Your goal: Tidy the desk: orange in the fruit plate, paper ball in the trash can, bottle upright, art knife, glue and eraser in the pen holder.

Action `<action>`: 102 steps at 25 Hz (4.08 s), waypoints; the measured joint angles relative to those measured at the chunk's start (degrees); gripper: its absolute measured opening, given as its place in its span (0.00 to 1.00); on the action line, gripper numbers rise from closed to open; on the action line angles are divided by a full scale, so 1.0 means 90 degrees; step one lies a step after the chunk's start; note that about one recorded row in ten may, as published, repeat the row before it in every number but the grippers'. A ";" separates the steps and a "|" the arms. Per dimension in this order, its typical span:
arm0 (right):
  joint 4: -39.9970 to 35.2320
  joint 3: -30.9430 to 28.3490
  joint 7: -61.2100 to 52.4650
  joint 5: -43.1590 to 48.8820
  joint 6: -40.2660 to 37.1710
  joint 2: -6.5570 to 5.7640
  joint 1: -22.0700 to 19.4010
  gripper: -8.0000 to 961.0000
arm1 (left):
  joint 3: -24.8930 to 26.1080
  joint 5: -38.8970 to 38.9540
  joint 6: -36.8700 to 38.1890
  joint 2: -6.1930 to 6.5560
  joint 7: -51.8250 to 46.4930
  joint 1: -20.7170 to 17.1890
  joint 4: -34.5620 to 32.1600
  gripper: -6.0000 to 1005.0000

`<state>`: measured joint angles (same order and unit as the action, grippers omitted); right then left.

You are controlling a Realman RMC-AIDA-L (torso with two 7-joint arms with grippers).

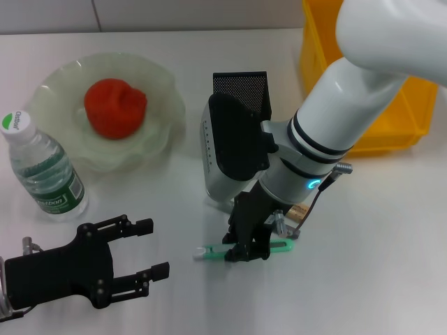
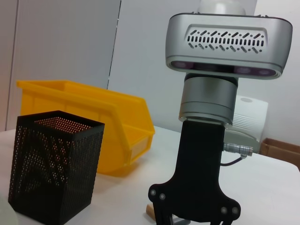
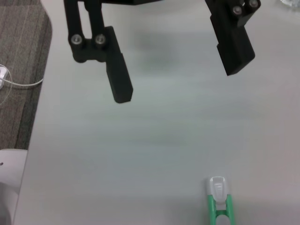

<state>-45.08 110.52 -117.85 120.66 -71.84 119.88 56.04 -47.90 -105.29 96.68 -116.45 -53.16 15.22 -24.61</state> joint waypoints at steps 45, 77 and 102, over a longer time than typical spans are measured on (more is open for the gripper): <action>0.3517 -0.6697 0.6413 -0.3477 -0.1789 -0.0043 -0.1907 0.20 | 0.0850 0.0336 0.0398 -0.0215 0.0535 0.0150 0.0633 0.75; 0.4772 -0.6724 0.7788 -0.5568 0.0014 0.0000 -0.1088 0.25 | 0.0849 0.0557 0.0411 -0.0226 0.0979 0.0088 0.1091 0.75; 0.4940 -0.6770 0.8939 -0.5638 -0.0058 0.0000 -0.1115 0.42 | 0.0850 0.0587 0.0438 -0.0215 0.0913 0.0115 0.1059 0.75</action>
<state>-0.61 49.58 -37.41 69.92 -72.37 119.88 46.00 -40.25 -100.01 100.62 -118.39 -44.94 16.26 -15.08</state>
